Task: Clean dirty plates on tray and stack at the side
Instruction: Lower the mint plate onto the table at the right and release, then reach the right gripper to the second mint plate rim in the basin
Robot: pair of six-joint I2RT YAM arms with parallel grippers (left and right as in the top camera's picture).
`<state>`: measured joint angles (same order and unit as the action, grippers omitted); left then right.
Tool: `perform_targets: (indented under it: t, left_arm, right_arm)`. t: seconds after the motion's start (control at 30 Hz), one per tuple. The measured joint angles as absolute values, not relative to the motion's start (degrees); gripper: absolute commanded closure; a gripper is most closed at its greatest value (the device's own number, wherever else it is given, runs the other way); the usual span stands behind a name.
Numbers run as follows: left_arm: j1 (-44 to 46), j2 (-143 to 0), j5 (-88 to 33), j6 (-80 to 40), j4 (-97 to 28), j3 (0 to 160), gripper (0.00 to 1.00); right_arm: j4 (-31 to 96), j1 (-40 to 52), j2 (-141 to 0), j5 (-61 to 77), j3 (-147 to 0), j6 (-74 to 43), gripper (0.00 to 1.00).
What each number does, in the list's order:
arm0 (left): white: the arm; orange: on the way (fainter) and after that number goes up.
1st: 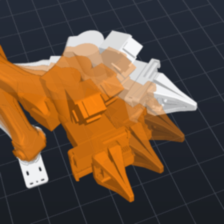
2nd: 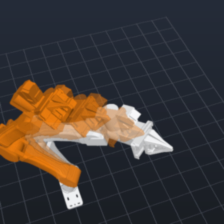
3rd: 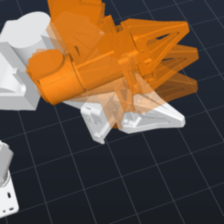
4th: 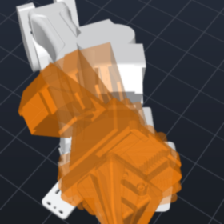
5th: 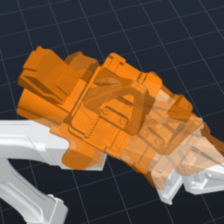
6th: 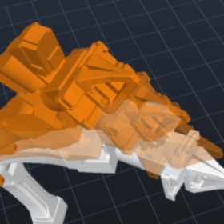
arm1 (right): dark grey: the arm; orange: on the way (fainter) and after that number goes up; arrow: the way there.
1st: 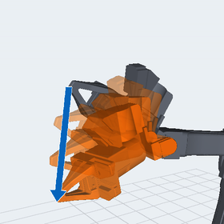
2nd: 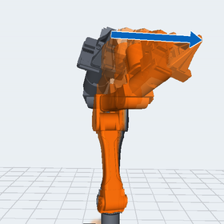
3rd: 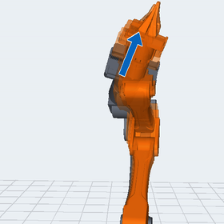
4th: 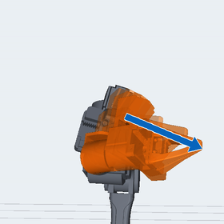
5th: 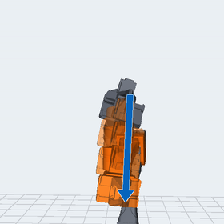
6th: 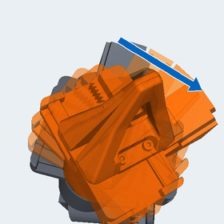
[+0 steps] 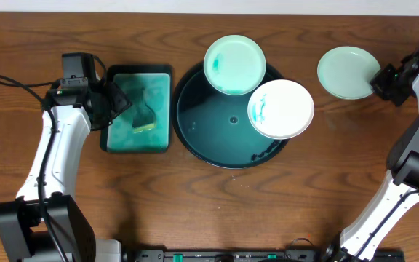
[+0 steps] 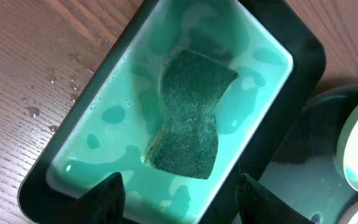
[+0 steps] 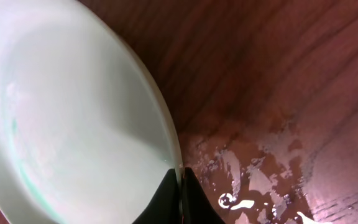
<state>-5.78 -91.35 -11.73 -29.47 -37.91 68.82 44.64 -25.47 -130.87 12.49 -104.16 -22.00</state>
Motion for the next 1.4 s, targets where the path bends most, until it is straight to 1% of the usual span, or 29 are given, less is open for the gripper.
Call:
perform_targets:
  t: [0.03,0.07,0.1,0.13,0.17,0.2,0.43,0.57,0.67,0.8,0.97,1.13,1.27,1.4]
  left_arm:
    - [-5.8,-91.4,-11.7,-29.5,-37.9,68.8,0.41]
    - [-5.8,-91.4,-11.7,-29.3,-37.9,68.8,0.40]
    - [-5.8,-91.4,-11.7,-29.2,-37.9,68.8,0.40]
    - [-5.8,-91.4,-11.7,-29.0,-37.9,68.8,0.37]
    - [-5.8,-91.4,-11.7,-28.6,-37.9,68.8,0.36]
    - [-5.8,-91.4,-11.7,-28.3,-37.9,68.8,0.36]
    - [-5.8,-91.4,-11.7,-28.0,-37.9,68.8,0.36]
    - [-5.8,-91.4,-11.7,-28.0,-37.9,68.8,0.36]
    - [-5.8,-91.4,-11.7,-28.0,-37.7,68.8,0.35]
    - [-5.8,-91.4,-11.7,-28.0,-37.7,68.8,0.35]
    - [-5.8,-92.1,-11.7,-28.0,-37.8,68.8,0.35]
    - [-5.8,-92.6,-11.7,-28.0,-38.0,68.8,0.35]
    - [-5.8,-92.6,-11.7,-28.0,-38.0,68.8,0.36]
    - [-5.8,-92.6,-11.7,-28.0,-38.0,68.8,0.35]
  right_arm:
    - [44.9,-25.5,-130.9,13.1,-104.2,-21.4,0.79]
    - [45.6,-25.6,-130.9,13.6,-104.2,-20.8,0.74]
    - [46.9,-25.6,-130.9,14.1,-104.4,-20.4,0.65]
    - [48.2,-25.6,-130.9,14.4,-104.7,-20.0,0.57]
    - [49.9,-25.6,-130.9,14.8,-105.4,-19.6,0.50]
    - [51.3,-25.6,-130.9,15.0,-106.3,-19.0,0.45]
    - [59.5,-25.3,-128.9,16.5,-116.6,-15.3,0.44]
    - [58.7,-22.7,-124.5,20.2,-119.5,-11.5,0.34]
    - [56.2,-17.5,-121.6,22.5,-120.6,-8.7,0.30]
    - [52.9,-7.9,-121.3,22.8,-121.1,-5.7,0.26]
    - [48.1,4.5,-125.4,15.9,-121.1,-4.2,0.26]
    - [43.5,12.2,-132.2,6.3,-121.1,-3.5,0.29]
    - [42.3,14.9,-136.8,1.0,-121.0,-3.4,0.30]
    - [42.1,15.5,-139.4,-1.8,-120.9,-3.2,0.32]
